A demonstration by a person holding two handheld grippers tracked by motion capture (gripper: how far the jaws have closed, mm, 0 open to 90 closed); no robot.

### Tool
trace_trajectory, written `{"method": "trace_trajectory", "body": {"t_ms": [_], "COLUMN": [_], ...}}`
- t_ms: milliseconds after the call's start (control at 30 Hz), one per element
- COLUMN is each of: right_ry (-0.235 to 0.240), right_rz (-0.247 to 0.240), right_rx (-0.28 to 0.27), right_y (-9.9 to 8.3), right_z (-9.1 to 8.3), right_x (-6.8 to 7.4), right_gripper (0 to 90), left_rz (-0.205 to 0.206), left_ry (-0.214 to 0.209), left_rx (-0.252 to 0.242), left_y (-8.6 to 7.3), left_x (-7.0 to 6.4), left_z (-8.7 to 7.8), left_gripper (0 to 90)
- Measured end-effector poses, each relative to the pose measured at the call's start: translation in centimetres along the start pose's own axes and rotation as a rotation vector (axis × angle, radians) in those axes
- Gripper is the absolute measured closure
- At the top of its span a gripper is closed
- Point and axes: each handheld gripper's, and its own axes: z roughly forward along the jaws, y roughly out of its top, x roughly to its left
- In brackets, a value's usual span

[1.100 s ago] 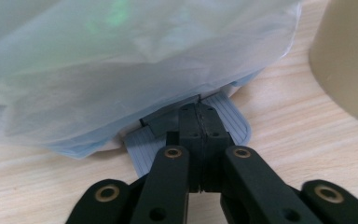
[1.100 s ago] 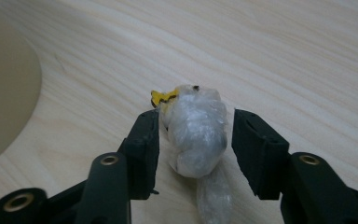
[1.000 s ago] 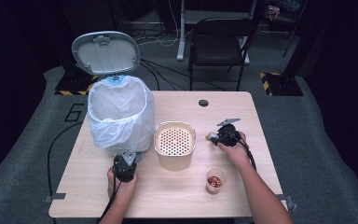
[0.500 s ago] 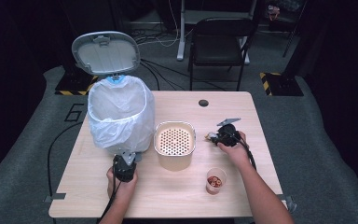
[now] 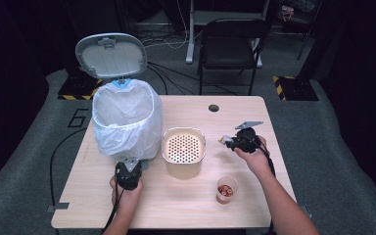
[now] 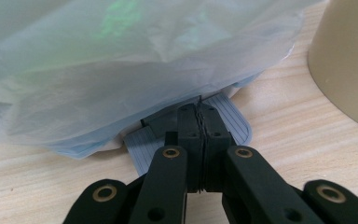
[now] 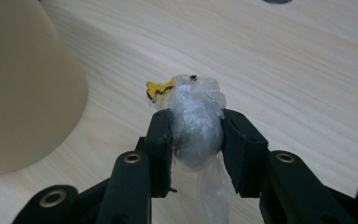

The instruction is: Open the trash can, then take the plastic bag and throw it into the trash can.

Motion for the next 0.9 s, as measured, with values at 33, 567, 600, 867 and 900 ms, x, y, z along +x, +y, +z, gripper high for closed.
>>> {"method": "trace_trajectory", "body": {"t_ms": [33, 567, 600, 867, 900], "right_ry": [0.000, 0.030, 0.032, 0.054, 0.056], "right_rz": [0.000, -0.024, -0.032, -0.074, -0.086], "right_rx": [0.000, -0.069, -0.071, -0.077, -0.077], "right_y": [0.0, 3.3, 3.7, 5.1, 5.5], "right_z": [0.0, -6.6, -6.9, -7.3, -7.4], "right_x": [0.0, 2.0, 2.5, 4.1, 4.6], "right_gripper": [64.7, 64.8, 64.7, 64.8, 64.8], "left_rz": [0.000, -0.045, -0.054, -0.054, -0.054], "left_ry": [0.000, -0.024, -0.040, -0.044, -0.046], "left_rx": [0.000, -0.002, -0.006, -0.004, -0.006], "left_y": [0.0, 0.0, 0.0, 0.0, 0.0], "left_x": [0.0, 0.3, 0.6, 0.7, 0.7], "left_z": [0.0, 0.0, 0.1, 0.1, 0.1], "left_gripper": [89.0, 89.0, 88.9, 88.9, 88.9]}}
